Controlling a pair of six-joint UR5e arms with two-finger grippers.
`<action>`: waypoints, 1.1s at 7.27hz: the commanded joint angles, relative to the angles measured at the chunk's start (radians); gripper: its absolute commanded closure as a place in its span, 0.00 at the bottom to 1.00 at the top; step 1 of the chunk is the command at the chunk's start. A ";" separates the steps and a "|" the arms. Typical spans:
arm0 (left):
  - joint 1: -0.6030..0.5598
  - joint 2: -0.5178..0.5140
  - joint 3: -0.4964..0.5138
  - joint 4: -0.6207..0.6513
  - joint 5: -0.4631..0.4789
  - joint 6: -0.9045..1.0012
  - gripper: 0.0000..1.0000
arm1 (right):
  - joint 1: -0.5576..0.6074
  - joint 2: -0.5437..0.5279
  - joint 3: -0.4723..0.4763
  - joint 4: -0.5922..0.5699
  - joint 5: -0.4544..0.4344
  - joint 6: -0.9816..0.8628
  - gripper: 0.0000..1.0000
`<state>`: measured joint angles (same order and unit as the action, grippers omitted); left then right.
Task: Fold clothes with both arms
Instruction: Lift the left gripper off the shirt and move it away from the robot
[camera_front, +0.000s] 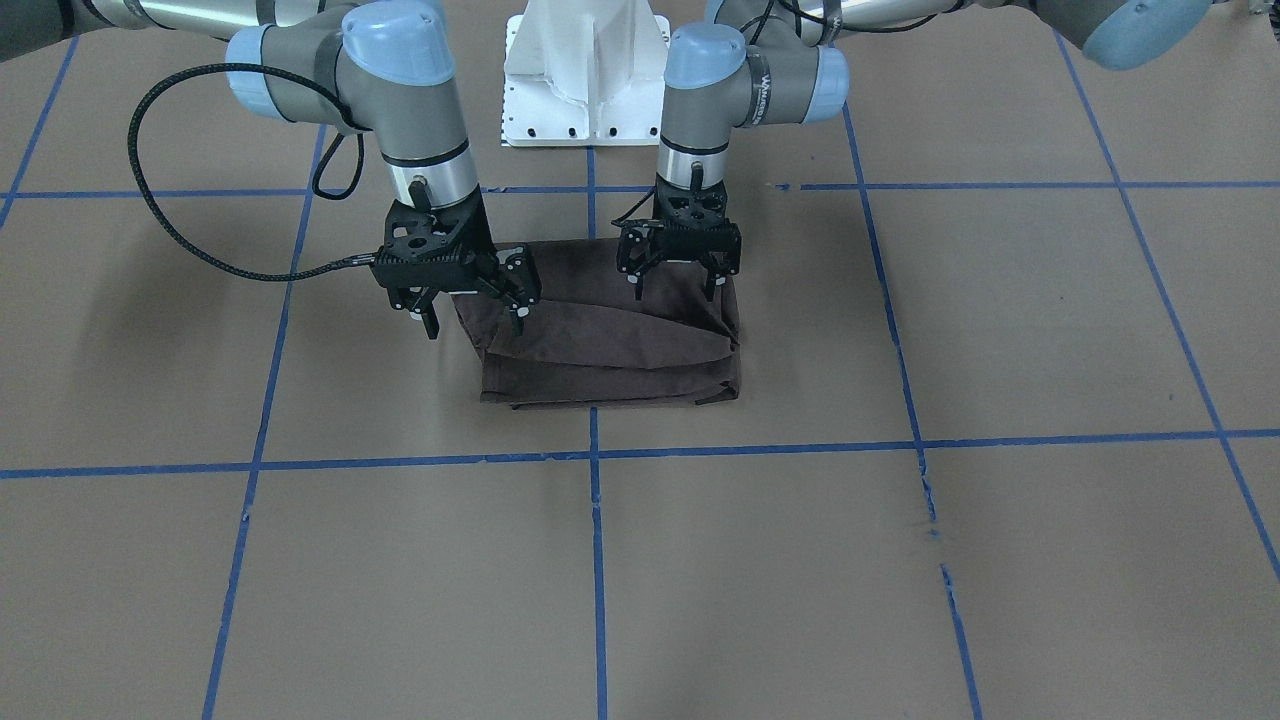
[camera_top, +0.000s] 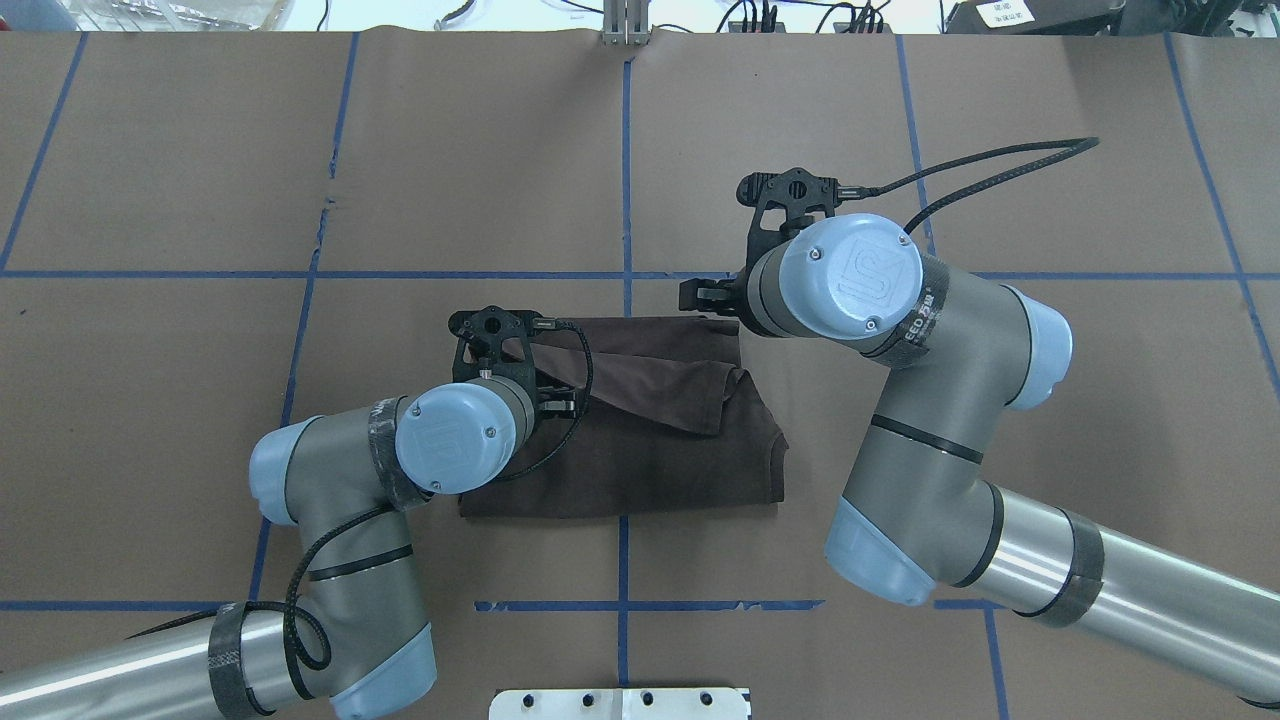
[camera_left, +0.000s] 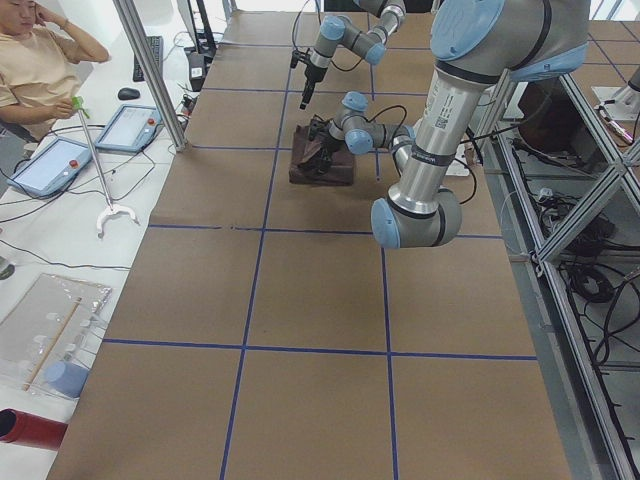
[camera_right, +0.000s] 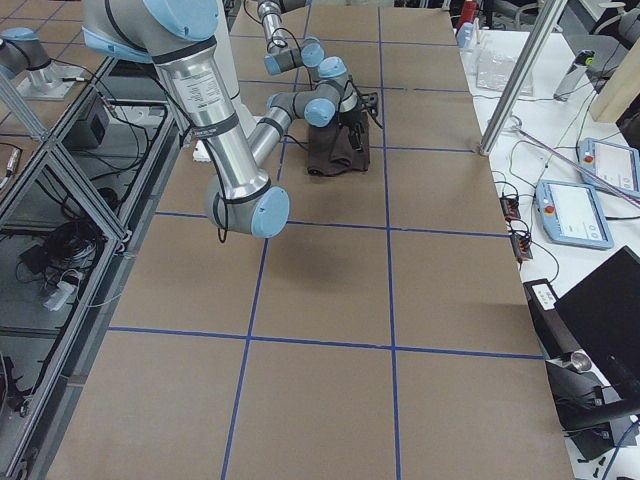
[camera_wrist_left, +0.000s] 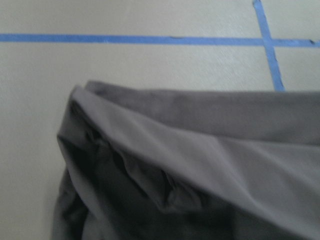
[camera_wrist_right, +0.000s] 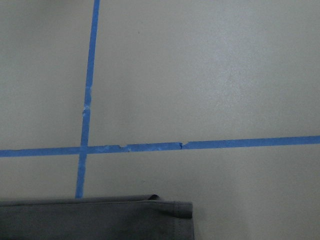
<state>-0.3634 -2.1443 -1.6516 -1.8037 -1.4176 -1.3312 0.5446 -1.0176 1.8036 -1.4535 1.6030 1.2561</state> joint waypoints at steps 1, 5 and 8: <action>-0.037 -0.028 0.010 0.003 -0.007 0.013 0.00 | 0.000 -0.004 0.005 -0.001 0.000 0.000 0.00; -0.204 -0.173 0.286 0.000 -0.067 0.067 0.00 | 0.000 -0.010 0.016 -0.001 0.000 0.000 0.00; -0.349 -0.174 0.282 -0.012 -0.241 0.276 0.00 | -0.017 0.002 0.036 -0.002 -0.002 0.067 0.00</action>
<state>-0.6420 -2.3173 -1.3562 -1.8101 -1.5421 -1.1695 0.5391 -1.0250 1.8348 -1.4546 1.6027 1.2765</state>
